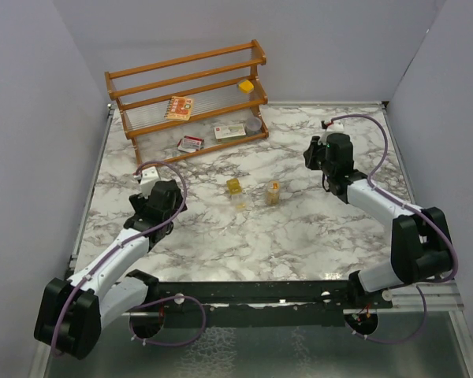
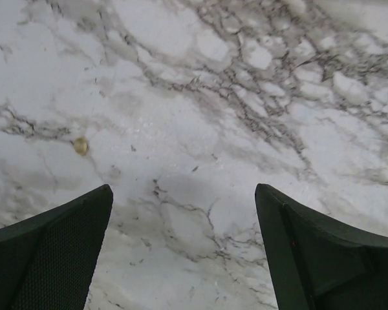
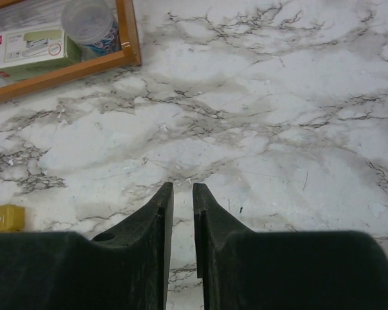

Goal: Sort the pills into containers

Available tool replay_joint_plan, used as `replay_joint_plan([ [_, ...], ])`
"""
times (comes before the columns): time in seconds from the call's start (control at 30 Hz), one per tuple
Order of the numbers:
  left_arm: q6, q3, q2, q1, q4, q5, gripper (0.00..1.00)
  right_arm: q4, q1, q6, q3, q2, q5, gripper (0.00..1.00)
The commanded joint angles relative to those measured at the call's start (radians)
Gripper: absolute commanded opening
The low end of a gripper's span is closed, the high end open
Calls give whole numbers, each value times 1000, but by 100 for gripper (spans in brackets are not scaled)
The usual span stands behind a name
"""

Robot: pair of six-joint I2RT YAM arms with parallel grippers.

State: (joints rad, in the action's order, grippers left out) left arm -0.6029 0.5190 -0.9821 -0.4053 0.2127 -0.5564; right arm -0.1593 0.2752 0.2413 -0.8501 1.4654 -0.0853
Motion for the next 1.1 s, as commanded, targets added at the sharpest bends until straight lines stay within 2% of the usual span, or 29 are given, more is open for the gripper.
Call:
replay_joint_plan([
  [0.0,-74,-62,39,30,28,65,92,-41,2,22,-10,-3,67,19],
  [0.23,-135,-134,125,42,34,9,88,-56,2,21,12,-22,79,19],
  [0.4,-143,-113,99,80,22,-44,73,-58,2,20,11,5,93,18],
  [0.63,-132,-41,28,171,82,-74,73,-66,2,26,-1,33,123,18],
  [0.9,-107,-46,-64,284,19,3,66,-64,2,26,-5,51,146,18],
  [1.07,-92,-52,-93,311,-27,44,65,-63,2,28,-9,63,156,18],
])
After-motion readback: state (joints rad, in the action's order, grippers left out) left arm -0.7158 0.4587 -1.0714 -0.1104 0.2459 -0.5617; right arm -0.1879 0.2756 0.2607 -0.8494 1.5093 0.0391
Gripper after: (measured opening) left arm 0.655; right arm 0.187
